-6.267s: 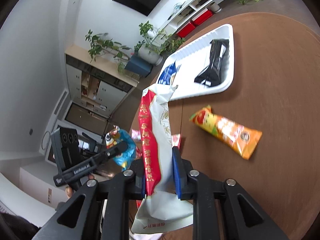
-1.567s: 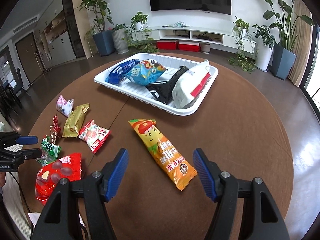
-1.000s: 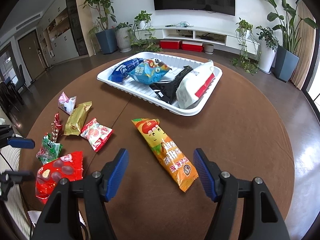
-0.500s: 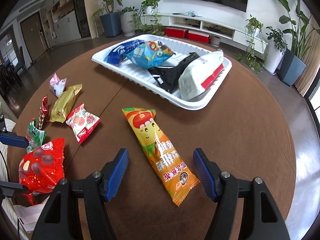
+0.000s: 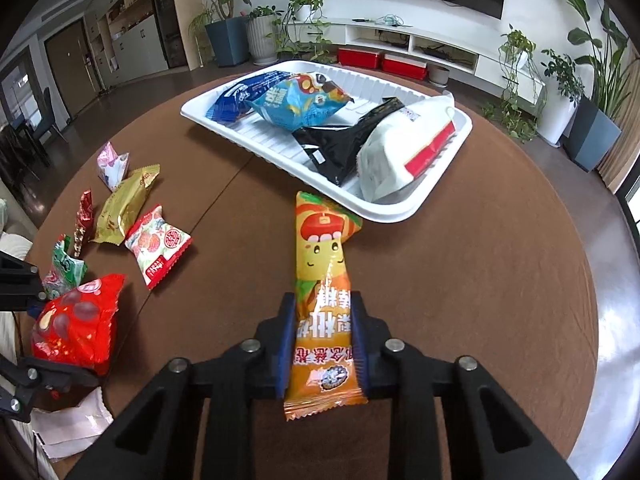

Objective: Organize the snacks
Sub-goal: 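Grasp the red Mylikes bag with left tool while right tool grasps orange chip stick, then carry Mylikes bag and chip stick into the white tray and open both tools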

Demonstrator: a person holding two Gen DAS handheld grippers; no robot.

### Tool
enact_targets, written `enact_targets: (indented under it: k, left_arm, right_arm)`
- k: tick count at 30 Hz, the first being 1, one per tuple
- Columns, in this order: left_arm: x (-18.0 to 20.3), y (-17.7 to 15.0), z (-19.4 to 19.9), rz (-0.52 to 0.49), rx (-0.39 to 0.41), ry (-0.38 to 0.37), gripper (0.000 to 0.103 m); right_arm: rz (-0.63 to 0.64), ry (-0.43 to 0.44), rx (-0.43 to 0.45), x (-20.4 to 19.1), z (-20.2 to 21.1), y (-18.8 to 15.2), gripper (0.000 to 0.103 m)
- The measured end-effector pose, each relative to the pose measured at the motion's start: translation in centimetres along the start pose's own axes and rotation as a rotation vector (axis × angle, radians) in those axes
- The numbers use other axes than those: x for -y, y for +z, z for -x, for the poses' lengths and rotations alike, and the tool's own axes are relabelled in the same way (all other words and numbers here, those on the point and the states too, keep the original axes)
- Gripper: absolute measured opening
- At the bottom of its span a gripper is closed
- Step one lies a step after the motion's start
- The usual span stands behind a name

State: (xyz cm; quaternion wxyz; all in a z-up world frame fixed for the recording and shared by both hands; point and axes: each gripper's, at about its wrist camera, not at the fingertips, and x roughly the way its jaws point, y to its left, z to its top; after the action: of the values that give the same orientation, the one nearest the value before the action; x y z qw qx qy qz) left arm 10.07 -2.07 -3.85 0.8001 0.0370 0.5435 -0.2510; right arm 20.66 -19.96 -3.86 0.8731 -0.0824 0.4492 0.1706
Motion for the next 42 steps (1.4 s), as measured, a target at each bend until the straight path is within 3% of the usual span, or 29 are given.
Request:
enact_targets:
  k: [2,14,18,25,36,42]
  left_arm:
    - [-0.2,0.2,0.0,0.019,0.005,-0.002,0.032]
    - [-1.2,0.8,1.9,0.067,0.057,-0.028,0.03]
    - [-1.8,1.3,2.9,0.083,0.083,-0.041,0.03]
    - [-3.7,4.7,4.1,0.127,0.131,-0.051,0.03]
    - [-5.9,14.8,4.3,0.147,0.18,-0.04,0.03]
    - [-6.7,20.2,2.3,0.156,0.163,-0.023,0.03]
  right_arm:
    - [-0.008,0.012,0.0,0.0,0.2,-0.2,0.024]
    - [-0.367,0.419,0.058,3.1,1.4,-1.3,0.02]
    - [-0.46,0.517,0.087,3.6,1.6,-1.2,0.02]
    - [-0.491,0.561,0.13,2.9,2.1,0.6,0.02]
    - [-0.572,0.542,0.21,4.1,1.6,4.9,0.02]
    - [-0.652,0.528,0.246,6.1,0.2,7.2,0.021]
